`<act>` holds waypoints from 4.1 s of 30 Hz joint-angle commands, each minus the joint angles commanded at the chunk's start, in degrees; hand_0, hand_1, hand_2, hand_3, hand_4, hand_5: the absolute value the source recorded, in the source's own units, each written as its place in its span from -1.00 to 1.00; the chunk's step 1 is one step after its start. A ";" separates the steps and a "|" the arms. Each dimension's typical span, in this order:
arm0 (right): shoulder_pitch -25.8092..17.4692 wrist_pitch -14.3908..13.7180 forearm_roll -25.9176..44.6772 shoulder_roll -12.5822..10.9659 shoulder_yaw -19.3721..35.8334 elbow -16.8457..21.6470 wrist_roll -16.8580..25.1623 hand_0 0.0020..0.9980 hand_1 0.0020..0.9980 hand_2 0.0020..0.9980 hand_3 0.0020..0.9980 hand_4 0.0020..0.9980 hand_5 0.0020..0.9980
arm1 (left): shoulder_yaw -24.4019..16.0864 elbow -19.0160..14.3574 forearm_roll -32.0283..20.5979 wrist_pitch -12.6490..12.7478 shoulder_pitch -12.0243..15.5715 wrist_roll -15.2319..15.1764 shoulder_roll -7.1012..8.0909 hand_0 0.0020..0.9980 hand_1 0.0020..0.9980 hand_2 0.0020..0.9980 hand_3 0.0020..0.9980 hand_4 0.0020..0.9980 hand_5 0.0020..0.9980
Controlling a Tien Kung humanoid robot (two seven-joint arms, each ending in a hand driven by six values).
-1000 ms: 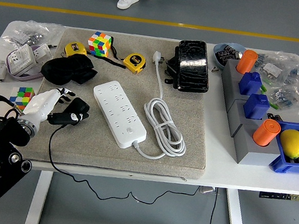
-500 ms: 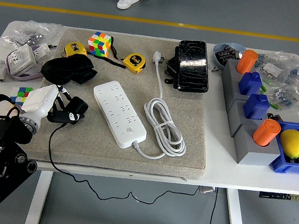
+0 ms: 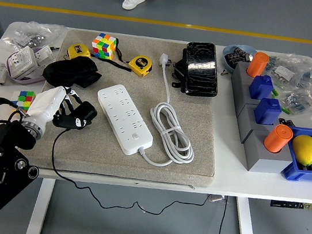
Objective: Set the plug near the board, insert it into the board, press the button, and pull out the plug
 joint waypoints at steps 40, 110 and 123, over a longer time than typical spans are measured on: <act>-0.06 -0.06 0.07 -0.03 -0.04 0.08 0.34 0.10 0.21 0.09 0.01 0.68 -0.26 | 8.53 7.18 -7.21 4.39 -4.79 -17.83 0.36 -0.56 -0.38 -0.21 0.05 0.68 -0.99; -0.03 0.01 -0.68 0.10 0.50 0.49 0.54 0.10 0.21 0.08 0.02 0.68 -0.27 | 7.26 -0.04 -12.71 10.70 3.36 -35.90 3.80 0.36 0.47 0.46 0.36 0.99 -0.05; -0.20 -0.01 -0.62 -0.05 0.21 0.53 0.58 0.10 0.21 0.08 0.02 0.68 -0.27 | 10.17 1.66 -8.50 9.58 3.23 -31.82 3.56 0.43 0.50 0.49 0.44 0.98 -0.03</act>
